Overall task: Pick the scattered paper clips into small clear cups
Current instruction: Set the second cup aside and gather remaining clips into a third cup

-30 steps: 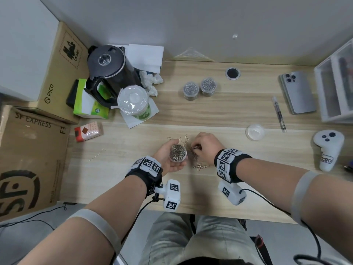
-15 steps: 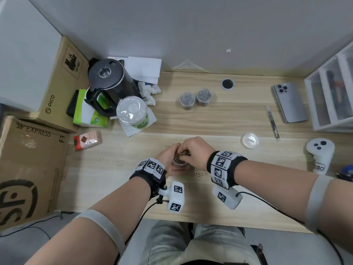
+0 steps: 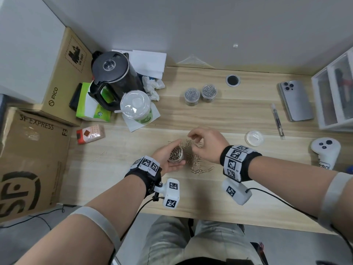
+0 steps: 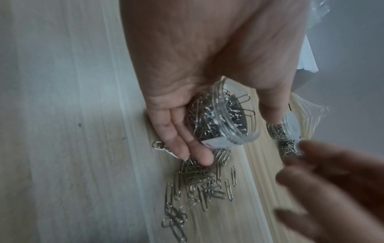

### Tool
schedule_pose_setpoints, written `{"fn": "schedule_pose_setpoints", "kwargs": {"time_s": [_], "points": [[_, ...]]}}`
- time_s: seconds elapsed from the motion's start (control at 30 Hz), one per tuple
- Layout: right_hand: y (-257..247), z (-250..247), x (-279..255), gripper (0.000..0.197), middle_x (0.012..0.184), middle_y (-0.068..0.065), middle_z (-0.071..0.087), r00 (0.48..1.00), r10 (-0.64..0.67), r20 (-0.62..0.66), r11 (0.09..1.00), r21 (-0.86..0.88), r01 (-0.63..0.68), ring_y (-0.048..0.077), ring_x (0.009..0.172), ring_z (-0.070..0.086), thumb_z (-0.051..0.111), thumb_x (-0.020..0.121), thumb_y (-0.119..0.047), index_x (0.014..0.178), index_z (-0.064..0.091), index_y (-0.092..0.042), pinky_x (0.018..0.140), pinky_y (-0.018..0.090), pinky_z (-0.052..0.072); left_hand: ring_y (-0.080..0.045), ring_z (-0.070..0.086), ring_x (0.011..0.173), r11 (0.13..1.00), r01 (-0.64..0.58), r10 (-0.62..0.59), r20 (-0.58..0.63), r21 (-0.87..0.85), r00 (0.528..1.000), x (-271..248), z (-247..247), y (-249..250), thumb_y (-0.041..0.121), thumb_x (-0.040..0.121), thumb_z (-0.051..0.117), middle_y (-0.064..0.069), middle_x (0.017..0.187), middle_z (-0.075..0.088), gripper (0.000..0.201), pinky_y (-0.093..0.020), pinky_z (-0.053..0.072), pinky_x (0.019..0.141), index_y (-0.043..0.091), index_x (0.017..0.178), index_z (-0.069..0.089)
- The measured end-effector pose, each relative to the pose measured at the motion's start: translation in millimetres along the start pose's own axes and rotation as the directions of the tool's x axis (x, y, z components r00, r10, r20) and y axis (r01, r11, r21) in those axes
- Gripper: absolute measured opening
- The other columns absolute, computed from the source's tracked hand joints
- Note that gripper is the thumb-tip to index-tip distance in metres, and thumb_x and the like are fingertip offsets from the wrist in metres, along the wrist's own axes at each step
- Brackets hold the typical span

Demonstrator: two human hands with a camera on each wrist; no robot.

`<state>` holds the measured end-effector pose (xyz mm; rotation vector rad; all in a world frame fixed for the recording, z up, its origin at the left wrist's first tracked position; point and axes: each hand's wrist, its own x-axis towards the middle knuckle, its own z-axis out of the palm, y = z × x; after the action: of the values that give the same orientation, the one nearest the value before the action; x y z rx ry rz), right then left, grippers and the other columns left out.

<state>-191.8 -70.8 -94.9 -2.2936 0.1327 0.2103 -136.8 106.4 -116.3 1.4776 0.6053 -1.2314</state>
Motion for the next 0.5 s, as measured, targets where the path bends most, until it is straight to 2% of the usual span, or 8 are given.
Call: {"fn": "schedule_pose_setpoints", "kwargs": {"time_s": [0.07,0.1,0.13,0.2,0.3,0.4,0.5], "points": [[18,-3,-2,0.065,0.113,-0.007,0.049,0.978,0.131,0.159,0.971,-0.219,-0.095,0.013,0.102,0.055,0.076,0.066,-0.033,0.125,0.052,-0.024,0.089,0.036,0.051,-0.024,0.070,0.070,1.000,-0.008,0.008,-0.010,0.012,1.000,1,-7,0,0.050,0.084,0.075,-0.013,0.085,0.070,0.050,-0.037,0.062,0.073,0.011,0.113,0.064],[26,-2,-4,0.083,0.120,-0.004,0.043,0.952,0.189,0.239,0.944,-0.313,-0.109,0.016,0.110,0.051,0.081,0.058,-0.036,0.132,0.044,-0.024,0.093,0.035,0.049,-0.024,0.070,0.070,1.000,-0.013,0.014,-0.017,0.015,1.000,2,-9,0,0.048,0.084,0.076,-0.013,0.085,0.070,0.048,-0.037,0.062,0.075,0.012,0.112,0.064],[33,0,-7,0.098,0.124,-0.002,0.038,0.926,0.220,0.306,0.916,-0.391,-0.088,0.018,0.114,0.047,0.085,0.051,-0.037,0.136,0.038,-0.023,0.096,0.035,0.047,-0.024,0.069,0.070,1.000,-0.018,0.018,-0.024,0.016,1.000,3,-12,-1,0.046,0.084,0.076,-0.013,0.084,0.070,0.046,-0.039,0.062,0.079,0.011,0.111,0.064],[43,7,-13,0.110,0.126,0.002,0.034,0.895,0.217,0.390,0.889,-0.458,-0.016,0.020,0.115,0.044,0.091,0.045,-0.033,0.139,0.034,-0.021,0.098,0.034,0.045,-0.026,0.069,0.072,1.000,-0.018,0.018,-0.039,0.012,0.999,6,-17,-3,0.044,0.084,0.077,-0.013,0.082,0.071,0.044,-0.043,0.060,0.087,0.011,0.110,0.065],[50,21,-14,0.101,0.126,0.004,0.037,0.901,0.162,0.403,0.926,-0.379,0.003,0.022,0.111,0.049,0.091,0.053,-0.021,0.139,0.039,-0.019,0.099,0.032,0.043,-0.029,0.070,0.075,1.000,-0.011,0.010,-0.063,-0.014,0.998,8,-22,-7,0.043,0.081,0.080,-0.014,0.081,0.072,0.048,-0.045,0.061,0.086,0.011,0.112,0.065],[46,34,-9,0.070,0.117,0.002,0.043,0.927,0.105,0.360,0.967,-0.253,-0.011,0.015,0.095,0.048,0.084,0.067,-0.018,0.129,0.052,-0.017,0.090,0.027,0.043,-0.028,0.071,0.074,1.000,-0.010,0.009,-0.066,-0.016,0.998,8,-24,-10,0.044,0.080,0.080,-0.016,0.086,0.074,0.049,-0.042,0.062,0.083,0.011,0.115,0.067],[37,46,0,0.046,0.106,0.000,0.046,0.947,0.092,0.309,0.982,-0.186,-0.035,0.015,0.088,0.048,0.078,0.075,-0.012,0.118,0.061,-0.014,0.084,0.027,0.044,-0.027,0.072,0.076,1.000,-0.016,0.016,-0.070,0.000,0.997,8,-30,-14,0.046,0.083,0.077,-0.014,0.082,0.074,0.047,-0.038,0.062,0.077,0.011,0.113,0.068]]}}
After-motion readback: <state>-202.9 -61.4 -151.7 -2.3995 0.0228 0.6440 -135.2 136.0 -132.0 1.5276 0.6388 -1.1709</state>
